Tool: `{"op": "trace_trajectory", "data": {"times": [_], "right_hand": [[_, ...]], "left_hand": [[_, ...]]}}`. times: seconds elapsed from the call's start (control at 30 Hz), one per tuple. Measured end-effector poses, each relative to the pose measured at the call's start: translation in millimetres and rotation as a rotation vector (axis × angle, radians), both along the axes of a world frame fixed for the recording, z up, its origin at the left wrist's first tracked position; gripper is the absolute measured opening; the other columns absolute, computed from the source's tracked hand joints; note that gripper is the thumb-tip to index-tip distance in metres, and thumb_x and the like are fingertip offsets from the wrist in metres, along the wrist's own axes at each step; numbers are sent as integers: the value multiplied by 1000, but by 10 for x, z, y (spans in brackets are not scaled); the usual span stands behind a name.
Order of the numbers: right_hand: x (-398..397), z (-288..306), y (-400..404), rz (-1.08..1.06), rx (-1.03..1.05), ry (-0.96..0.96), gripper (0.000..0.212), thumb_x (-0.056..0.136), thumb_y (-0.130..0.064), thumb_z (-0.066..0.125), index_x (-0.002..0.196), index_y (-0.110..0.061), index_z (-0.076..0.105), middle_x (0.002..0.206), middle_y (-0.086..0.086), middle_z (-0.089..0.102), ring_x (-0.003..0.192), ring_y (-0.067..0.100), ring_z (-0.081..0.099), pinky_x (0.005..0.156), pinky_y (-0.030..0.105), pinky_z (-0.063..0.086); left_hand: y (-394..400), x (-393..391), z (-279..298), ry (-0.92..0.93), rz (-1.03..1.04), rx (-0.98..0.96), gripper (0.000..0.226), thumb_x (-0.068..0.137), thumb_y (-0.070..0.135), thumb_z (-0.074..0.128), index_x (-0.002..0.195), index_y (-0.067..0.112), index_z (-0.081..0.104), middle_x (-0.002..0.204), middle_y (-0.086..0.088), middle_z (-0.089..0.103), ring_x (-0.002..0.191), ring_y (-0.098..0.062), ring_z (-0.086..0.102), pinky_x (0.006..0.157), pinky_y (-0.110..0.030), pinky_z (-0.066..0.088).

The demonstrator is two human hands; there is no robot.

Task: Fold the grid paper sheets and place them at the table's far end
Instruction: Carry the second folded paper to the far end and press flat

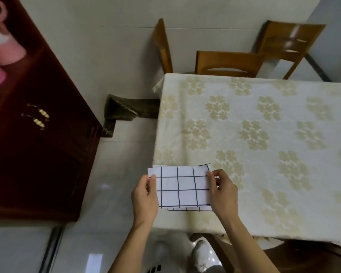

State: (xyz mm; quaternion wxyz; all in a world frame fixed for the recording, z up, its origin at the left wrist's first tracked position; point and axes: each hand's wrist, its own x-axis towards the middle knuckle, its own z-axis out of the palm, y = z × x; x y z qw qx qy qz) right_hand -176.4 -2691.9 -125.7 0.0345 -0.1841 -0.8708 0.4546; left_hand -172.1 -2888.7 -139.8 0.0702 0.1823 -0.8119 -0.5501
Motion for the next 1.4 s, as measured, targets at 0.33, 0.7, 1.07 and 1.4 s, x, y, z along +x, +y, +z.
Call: {"op": "trace_trajectory", "data": {"times": [0.33, 0.7, 1.07, 1.4], "right_hand": [[-182, -298, 370, 14, 79, -93, 22, 102, -34, 46, 89, -20, 56, 63, -2, 60, 58, 17, 57, 51, 32, 39], [-444, -912, 470, 95, 127, -420, 24, 101, -31, 47, 105, -13, 62, 85, 0, 64, 70, 18, 57, 53, 27, 38], [-254, -971, 586, 127, 264, -411, 21, 97, -29, 51, 111, -15, 58, 109, 3, 55, 82, 22, 57, 66, 32, 43], [211, -1096, 694, 542, 741, -56, 29, 72, -7, 66, 101, -8, 65, 102, 11, 62, 82, 31, 61, 59, 37, 52]], "left_hand": [[263, -279, -299, -143, -128, -109, 37, 99, 23, 53, 67, 16, 36, 57, 5, 37, 54, -12, 30, 50, -25, 27], [325, -413, -852, -347, -206, -285, 43, 97, 17, 55, 64, 18, 28, 57, 4, 34, 53, -12, 29, 50, -30, 27], [249, -255, -850, -334, -247, -457, 13, 98, 26, 53, 100, 13, 55, 97, 1, 51, 88, -18, 50, 74, -31, 39], [225, 123, -856, -54, -737, -990, 45, 86, 31, 39, 121, 13, 62, 127, -7, 59, 115, -25, 58, 92, -41, 51]]}}
